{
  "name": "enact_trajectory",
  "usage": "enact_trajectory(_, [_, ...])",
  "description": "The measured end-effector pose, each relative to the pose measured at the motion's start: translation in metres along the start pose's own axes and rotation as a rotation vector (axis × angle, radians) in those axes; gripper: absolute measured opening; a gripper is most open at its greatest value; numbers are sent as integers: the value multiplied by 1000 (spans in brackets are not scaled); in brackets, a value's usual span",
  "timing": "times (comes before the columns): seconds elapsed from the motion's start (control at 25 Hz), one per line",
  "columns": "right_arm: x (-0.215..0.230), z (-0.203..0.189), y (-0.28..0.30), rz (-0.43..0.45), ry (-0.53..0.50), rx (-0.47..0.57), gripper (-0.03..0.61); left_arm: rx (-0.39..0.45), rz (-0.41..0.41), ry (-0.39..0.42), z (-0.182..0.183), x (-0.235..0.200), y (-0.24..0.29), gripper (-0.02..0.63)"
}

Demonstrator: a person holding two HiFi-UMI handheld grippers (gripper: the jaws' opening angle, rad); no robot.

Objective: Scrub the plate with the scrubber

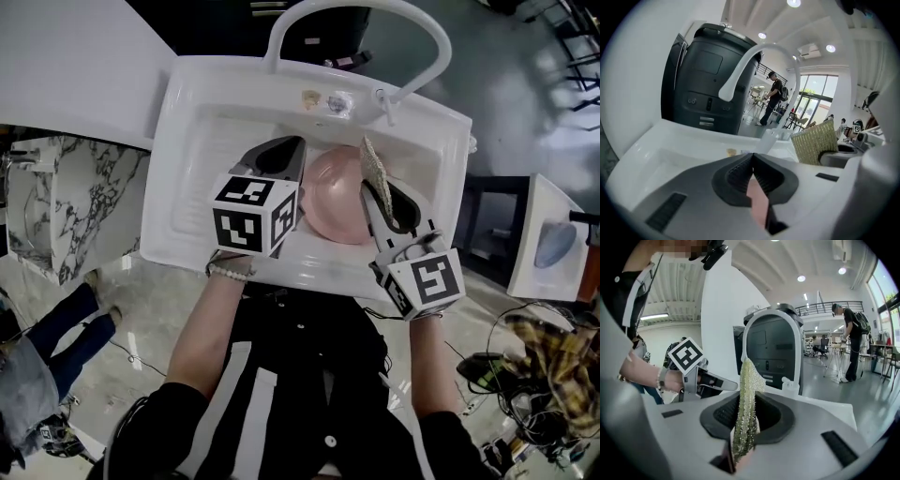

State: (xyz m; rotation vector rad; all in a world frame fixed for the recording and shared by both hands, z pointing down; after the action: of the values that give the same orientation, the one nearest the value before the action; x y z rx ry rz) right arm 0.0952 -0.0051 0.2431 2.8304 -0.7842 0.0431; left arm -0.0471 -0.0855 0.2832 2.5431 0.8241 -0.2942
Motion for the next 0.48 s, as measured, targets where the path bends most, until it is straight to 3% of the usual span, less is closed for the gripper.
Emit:
enact_trajectory(0.12, [-2, 23, -7, -18, -40, 55, 74, 74, -25, 27, 26, 12, -12, 2])
enact_trajectory(0.32, [1, 55, -26, -120, -105, 154, 74, 194, -24, 101, 65, 26, -39, 1])
enact_trajectory(0.48, [-1, 66, -32, -134, -108, 197, 74, 236, -25, 197, 84, 33, -58, 1])
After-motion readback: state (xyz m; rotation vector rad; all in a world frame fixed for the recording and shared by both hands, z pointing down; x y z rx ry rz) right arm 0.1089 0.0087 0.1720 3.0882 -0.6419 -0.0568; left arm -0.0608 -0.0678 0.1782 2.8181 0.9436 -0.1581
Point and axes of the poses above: the fingertips, and each gripper's own axes: y forward along the fingers, x to its right, z out of its top, the point moved 5 cm from there along -y, backward along the fingers, and after that the axes turned 11 degrees about x, right-handed, at the moved point
